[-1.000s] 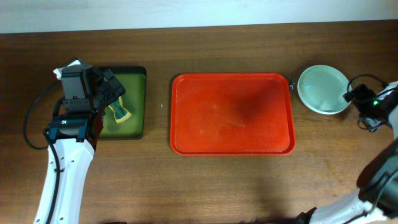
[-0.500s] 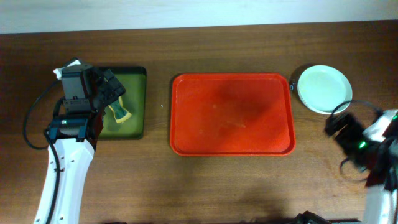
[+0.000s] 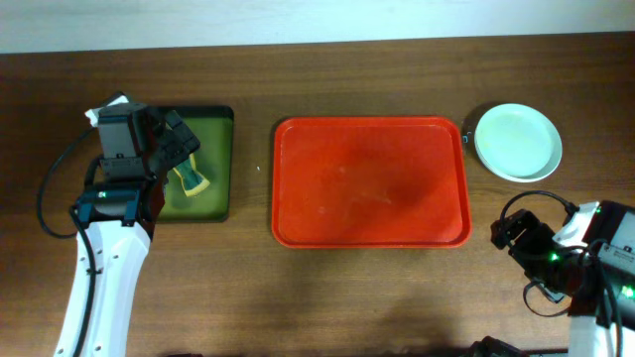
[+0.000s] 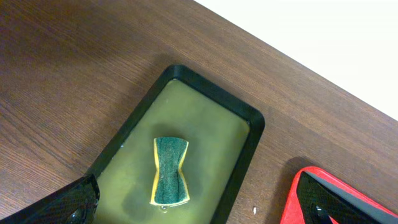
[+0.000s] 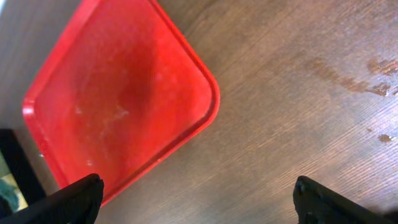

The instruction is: Clean dirty plates on tray and stack at the side

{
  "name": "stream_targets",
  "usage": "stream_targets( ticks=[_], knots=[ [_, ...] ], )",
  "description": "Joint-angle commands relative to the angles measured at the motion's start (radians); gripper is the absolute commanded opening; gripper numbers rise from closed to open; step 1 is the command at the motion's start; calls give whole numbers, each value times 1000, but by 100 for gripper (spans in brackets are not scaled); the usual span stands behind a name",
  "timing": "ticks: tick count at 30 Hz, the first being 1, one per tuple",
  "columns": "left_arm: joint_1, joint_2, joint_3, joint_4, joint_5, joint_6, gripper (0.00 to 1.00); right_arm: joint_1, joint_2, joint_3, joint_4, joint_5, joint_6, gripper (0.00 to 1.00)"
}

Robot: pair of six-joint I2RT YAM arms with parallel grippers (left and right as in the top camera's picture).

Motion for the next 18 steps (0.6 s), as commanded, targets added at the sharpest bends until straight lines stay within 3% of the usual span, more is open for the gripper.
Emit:
stream_targets(
  ticks=[1,3,6,9,14,18],
  knots=[
    [4,-2,8,2,3,9,99,85,-8,-18,39,20,-27,98],
    [4,-2,8,2,3,9,99,194,-49,-31,121,21,-27,98],
    [4,-2,8,2,3,9,99,412,-181,-90,289,22,-142,98],
    [4,-2,8,2,3,9,99,541,-313,-164,391,38,-219,98],
    [4,-2,8,2,3,9,99,562,-458,-271,433,52,-218,98],
    [4,-2,8,2,3,9,99,562,-550,-407,590,55,-219,98]
  ],
)
